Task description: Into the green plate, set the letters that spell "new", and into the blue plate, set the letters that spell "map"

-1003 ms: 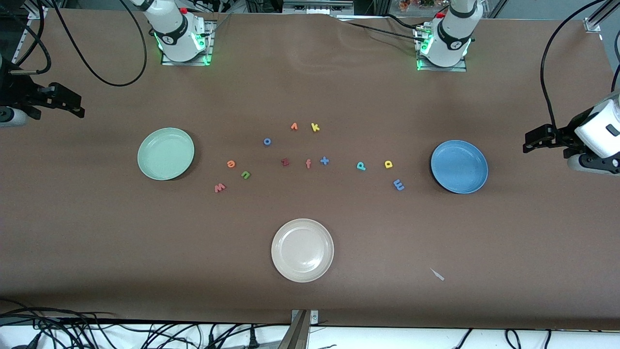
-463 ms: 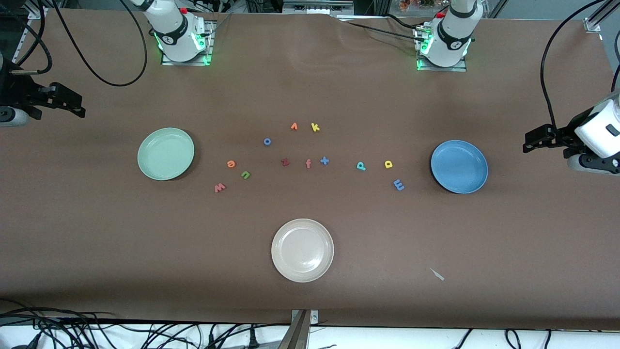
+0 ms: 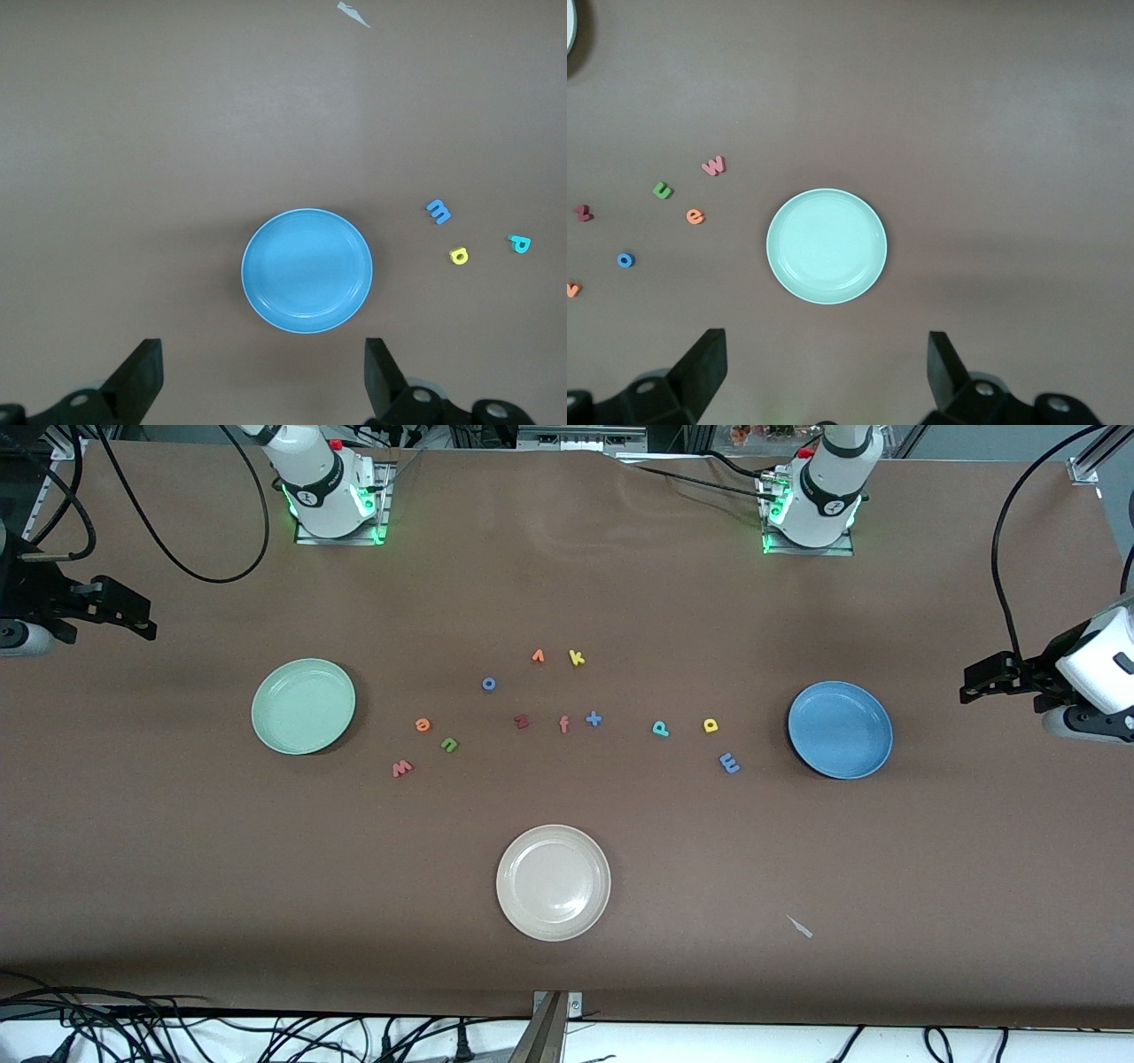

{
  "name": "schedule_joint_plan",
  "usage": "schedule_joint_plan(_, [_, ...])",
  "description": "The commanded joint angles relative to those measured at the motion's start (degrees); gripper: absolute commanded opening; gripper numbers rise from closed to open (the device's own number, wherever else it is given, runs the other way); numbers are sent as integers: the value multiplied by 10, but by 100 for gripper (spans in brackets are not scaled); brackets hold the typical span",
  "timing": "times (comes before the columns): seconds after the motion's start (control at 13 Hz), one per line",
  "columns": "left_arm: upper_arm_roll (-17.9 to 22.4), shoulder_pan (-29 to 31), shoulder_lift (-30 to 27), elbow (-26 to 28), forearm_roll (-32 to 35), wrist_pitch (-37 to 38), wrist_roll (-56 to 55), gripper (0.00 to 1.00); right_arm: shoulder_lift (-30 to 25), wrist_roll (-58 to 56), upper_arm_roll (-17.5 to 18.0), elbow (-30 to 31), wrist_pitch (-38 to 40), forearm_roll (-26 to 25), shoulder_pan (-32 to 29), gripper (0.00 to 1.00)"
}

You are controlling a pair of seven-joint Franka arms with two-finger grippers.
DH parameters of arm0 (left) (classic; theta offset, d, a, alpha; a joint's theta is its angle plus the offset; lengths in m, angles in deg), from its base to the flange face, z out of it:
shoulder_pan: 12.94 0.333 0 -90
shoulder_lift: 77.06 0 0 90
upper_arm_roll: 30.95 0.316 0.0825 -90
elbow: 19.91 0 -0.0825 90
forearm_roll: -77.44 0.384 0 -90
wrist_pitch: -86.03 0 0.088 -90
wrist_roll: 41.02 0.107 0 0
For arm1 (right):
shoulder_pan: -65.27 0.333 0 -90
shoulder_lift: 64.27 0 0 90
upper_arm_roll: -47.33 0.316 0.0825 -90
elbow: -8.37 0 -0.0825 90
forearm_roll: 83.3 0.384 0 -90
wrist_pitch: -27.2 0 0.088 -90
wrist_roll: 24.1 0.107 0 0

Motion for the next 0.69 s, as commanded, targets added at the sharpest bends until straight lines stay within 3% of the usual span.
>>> schedule_joint_plan(0.0, [0, 5, -3, -4, -10, 9, 14, 100, -6, 2, 5, 2, 4, -3, -3, 100])
schedule_joint_plan(0.62, [-26, -5, -7, 3, -10, 11, 7, 100, -6, 1, 7, 2, 5, -4, 1, 100])
